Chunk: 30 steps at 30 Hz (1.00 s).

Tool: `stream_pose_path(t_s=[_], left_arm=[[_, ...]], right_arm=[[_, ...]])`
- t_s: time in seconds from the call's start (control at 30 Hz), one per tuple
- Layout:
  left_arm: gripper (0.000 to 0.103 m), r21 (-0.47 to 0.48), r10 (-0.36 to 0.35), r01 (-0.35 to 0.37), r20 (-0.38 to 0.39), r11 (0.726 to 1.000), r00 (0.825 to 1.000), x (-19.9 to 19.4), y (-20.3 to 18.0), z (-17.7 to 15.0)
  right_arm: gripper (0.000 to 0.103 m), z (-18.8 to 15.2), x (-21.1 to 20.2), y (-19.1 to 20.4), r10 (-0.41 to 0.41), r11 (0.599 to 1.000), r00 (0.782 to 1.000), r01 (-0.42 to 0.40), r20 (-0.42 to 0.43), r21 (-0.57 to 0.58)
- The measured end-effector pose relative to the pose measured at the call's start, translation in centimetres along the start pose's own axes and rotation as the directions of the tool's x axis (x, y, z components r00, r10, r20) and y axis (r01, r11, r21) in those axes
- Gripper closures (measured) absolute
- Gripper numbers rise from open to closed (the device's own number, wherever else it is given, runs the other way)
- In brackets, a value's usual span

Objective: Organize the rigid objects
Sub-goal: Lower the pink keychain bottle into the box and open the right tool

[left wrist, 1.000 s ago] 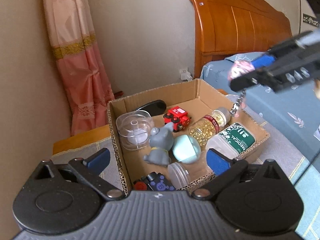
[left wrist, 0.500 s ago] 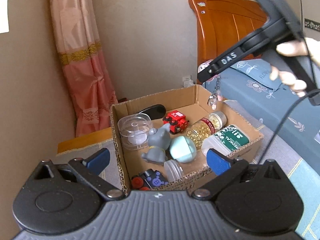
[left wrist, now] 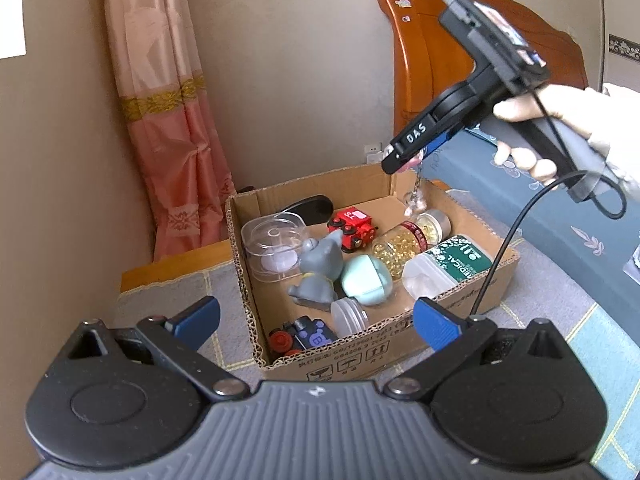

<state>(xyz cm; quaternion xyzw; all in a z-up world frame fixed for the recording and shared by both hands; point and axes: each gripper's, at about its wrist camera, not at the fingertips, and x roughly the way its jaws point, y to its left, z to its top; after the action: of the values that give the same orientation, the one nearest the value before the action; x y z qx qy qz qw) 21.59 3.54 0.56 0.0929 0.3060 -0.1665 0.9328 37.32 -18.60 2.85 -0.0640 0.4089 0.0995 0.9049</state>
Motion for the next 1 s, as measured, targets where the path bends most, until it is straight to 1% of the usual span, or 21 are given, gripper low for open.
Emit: stream_pose_path(t_s=[0.2,0.4,0.43,0.47,0.5,0.53,0.6,0.67,0.83,0.93,1.0], left_arm=[[0.001,-0.022,0.007,-0.007,0.002,1.000,1.000,-0.1,0.5,-0.3],[0.001,-0.032,0.009,-0.009,0.001,0.999,1.000,-0.2,0.9,-0.7],[0.001,-0.032,0.010,-0.010,0.001,0.999,1.000,-0.2,0.9,-0.7],[0.001,-0.034,0.011,-0.011,0.001,0.999,1.000,-0.2,0.9,-0.7],[0.001,-0.037,0.013,-0.013,0.000,0.999,1.000,-0.2,1.0,-0.7],[0.001,-0.039,0.014,-0.014,-0.001,0.999,1.000,-0.2,1.0,-0.8],[0.001,-0.041,0.016,-0.016,-0.002,0.999,1.000,-0.3,1.0,-0.8],[0.001,-0.041,0.022,-0.022,0.002,0.999,1.000,-0.6,1.0,-0.8],[0.001,-0.044,0.056,-0.055,0.015,0.998,0.998,-1.5,0.8,-0.8],[0.001,-0.062,0.062,-0.061,0.015,0.996,0.998,-2.2,0.8,-1.1],[0.001,-0.074,0.056,-0.056,0.000,0.996,0.998,-2.5,0.7,-1.3]], right_arm=[[0.047,-0.2,1.7,0.4,-0.006,1.000,0.999,0.006,-0.035,-0.011],[0.047,0.0,3.0,0.9,-0.031,0.999,0.997,0.029,-0.069,-0.034],[0.040,0.1,3.1,1.0,-0.035,0.998,0.997,0.032,-0.075,-0.046],[0.023,0.1,3.1,1.2,-0.040,0.998,0.997,0.036,-0.072,-0.061],[0.013,0.1,2.9,1.4,-0.051,0.997,0.997,0.047,-0.065,-0.069],[0.000,0.1,2.6,1.5,-0.067,0.995,0.996,0.063,-0.051,-0.074],[0.000,0.1,1.9,1.8,-0.078,0.994,0.997,0.076,-0.019,-0.080],[0.000,0.1,1.4,1.9,-0.070,0.995,0.997,0.067,-0.029,-0.077],[0.000,-0.6,-0.9,2.5,-0.067,0.996,0.998,0.066,-0.011,-0.068],[0.000,-1.6,-2.8,3.1,-0.054,0.997,0.999,0.054,0.001,-0.060],[0.000,-3.0,-4.4,3.4,-0.036,0.999,0.999,0.036,0.021,-0.027]])
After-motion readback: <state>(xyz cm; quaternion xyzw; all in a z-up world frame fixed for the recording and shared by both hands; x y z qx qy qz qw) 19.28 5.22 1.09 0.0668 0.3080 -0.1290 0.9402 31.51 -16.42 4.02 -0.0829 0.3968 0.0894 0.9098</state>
